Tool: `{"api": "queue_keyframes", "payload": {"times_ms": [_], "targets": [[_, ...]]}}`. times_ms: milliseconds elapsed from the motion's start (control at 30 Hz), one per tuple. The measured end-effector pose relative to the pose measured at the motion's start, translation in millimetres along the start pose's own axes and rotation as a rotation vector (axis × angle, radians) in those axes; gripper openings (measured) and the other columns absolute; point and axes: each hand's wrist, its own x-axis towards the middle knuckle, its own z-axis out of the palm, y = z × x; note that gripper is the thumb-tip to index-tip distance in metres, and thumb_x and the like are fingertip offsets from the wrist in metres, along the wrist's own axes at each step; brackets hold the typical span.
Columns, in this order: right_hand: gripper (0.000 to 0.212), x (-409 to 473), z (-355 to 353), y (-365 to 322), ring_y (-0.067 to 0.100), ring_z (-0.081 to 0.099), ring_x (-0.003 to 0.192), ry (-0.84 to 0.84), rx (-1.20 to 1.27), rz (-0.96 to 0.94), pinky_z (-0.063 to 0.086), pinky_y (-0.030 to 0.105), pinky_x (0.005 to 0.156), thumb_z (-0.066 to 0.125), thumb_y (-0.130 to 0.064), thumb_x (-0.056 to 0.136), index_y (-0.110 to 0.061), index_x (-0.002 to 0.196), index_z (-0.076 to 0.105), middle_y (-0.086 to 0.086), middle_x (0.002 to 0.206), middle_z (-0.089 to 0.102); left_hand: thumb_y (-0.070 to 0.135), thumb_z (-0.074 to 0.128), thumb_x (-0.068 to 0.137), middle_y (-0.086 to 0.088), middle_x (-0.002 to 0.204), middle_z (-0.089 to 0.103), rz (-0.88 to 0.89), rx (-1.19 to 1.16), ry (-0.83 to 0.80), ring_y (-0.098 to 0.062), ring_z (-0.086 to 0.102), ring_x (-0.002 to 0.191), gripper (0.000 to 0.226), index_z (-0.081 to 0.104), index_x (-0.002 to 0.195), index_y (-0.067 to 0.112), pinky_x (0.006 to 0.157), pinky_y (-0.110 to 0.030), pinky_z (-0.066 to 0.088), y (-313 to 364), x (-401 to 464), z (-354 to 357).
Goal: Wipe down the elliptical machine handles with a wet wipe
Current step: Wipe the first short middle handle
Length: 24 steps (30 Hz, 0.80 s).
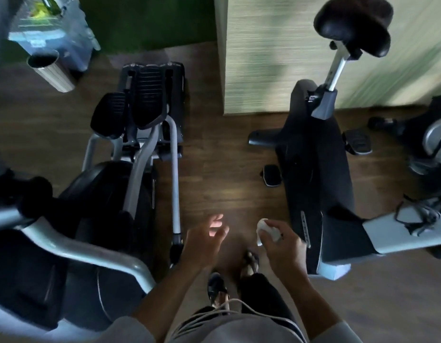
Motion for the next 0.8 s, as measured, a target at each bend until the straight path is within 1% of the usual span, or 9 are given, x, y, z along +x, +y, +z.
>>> {"api": "queue_keyframes", "payload": {"times_ms": [100,167,233,333,433,533,567,700,800], "targets": [[0.021,43.7,16.3,-23.9,0.008,0.062,0.074,-0.048,-0.014,-0.032,0.042,0.015,0.064,0.075,-0.024,0.08,-0.029,0.1,0.072,-0.011,0.083,0.069,0.03,0.064,0.091,0.003,0.118,0.069,-0.065,-0.038,0.062,-0.006,0.068,0.093,0.035,0.062,0.125,0.024,0.094,-0.032,0.051,10.9,34.6,-10.0],[0.019,77.0,26.3,-37.6,0.008,0.062,0.073,-0.071,-0.019,-0.065,0.044,0.017,0.065,0.074,-0.025,0.08,-0.029,0.098,0.072,-0.011,0.082,0.07,0.028,0.065,0.091,0.002,0.117,0.07,-0.094,-0.061,0.116,-0.006,0.067,0.092,0.034,0.063,0.125,0.024,0.092,-0.029,0.051,21.2,61.6,-14.9],[0.015,114.6,34.0,-53.5,0.006,0.062,0.073,-0.117,-0.01,-0.093,0.045,0.02,0.069,0.073,-0.024,0.08,-0.03,0.095,0.071,-0.012,0.082,0.07,0.029,0.066,0.089,0.003,0.115,0.071,-0.117,-0.076,0.173,-0.004,0.066,0.091,0.034,0.064,0.123,0.025,0.087,-0.021,0.05,33.1,88.9,-20.5],[0.011,171.1,43.8,-80.9,-0.007,0.061,0.072,-0.204,-0.037,-0.171,0.041,0.007,0.065,0.072,-0.023,0.081,-0.033,0.084,0.068,-0.017,0.07,0.067,0.028,0.068,0.089,0.007,0.108,0.072,-0.134,-0.08,0.228,-0.003,0.067,0.093,0.033,0.066,0.121,0.024,0.073,-0.005,0.044,53.2,129.1,-32.6],[0.017,222.5,51.1,-115.5,-0.01,0.062,0.083,-0.242,0.004,-0.271,0.045,0.005,0.07,0.074,-0.02,0.082,-0.025,0.098,0.071,-0.017,0.082,0.07,0.029,0.068,0.089,0.004,0.11,0.073,-0.15,-0.099,0.292,-0.009,0.069,0.096,0.035,0.065,0.123,0.022,0.079,-0.018,0.05,77.2,172.2,-45.8],[0.012,272.9,62.3,-142.9,-0.003,0.065,0.084,-0.299,-0.002,-0.336,0.051,0.016,0.077,0.069,-0.023,0.086,-0.025,0.098,0.07,-0.011,0.081,0.071,0.049,0.065,0.081,0.003,0.109,0.074,-0.161,-0.142,0.31,-0.012,0.071,0.095,0.046,0.065,0.12,0.026,0.087,-0.031,0.054,92.1,216.2,-51.1],[0.011,285.6,65.8,-153.7,-0.003,0.065,0.084,-0.298,0.006,-0.329,0.05,0.015,0.076,0.068,-0.023,0.086,-0.025,0.097,0.07,-0.011,0.081,0.071,0.054,0.062,0.079,0.005,0.108,0.074,-0.166,-0.146,0.307,-0.009,0.07,0.094,0.048,0.065,0.119,0.029,0.086,-0.031,0.055,96.3,228.6,-53.4],[0.013,335.0,89.7,-188.7,-0.014,0.059,0.086,-0.361,0.026,-0.322,0.041,0.001,0.073,0.068,-0.016,0.085,-0.023,0.096,0.07,-0.018,0.081,0.068,0.032,0.065,0.09,0.017,0.102,0.069,-0.158,-0.127,0.314,0.006,0.062,0.082,0.031,0.063,0.12,0.029,0.066,-0.001,0.042,108.7,278.7,-66.6],[0.014,370.4,112.5,-216.9,-0.016,0.057,0.085,-0.386,0.018,-0.327,0.04,0.003,0.072,0.068,-0.016,0.083,-0.022,0.096,0.07,-0.019,0.082,0.067,0.028,0.067,0.089,0.022,0.093,0.063,-0.166,-0.127,0.341,0.003,0.062,0.086,0.027,0.061,0.115,0.034,0.065,0.0,0.041,112.0,318.6,-86.5]]}}
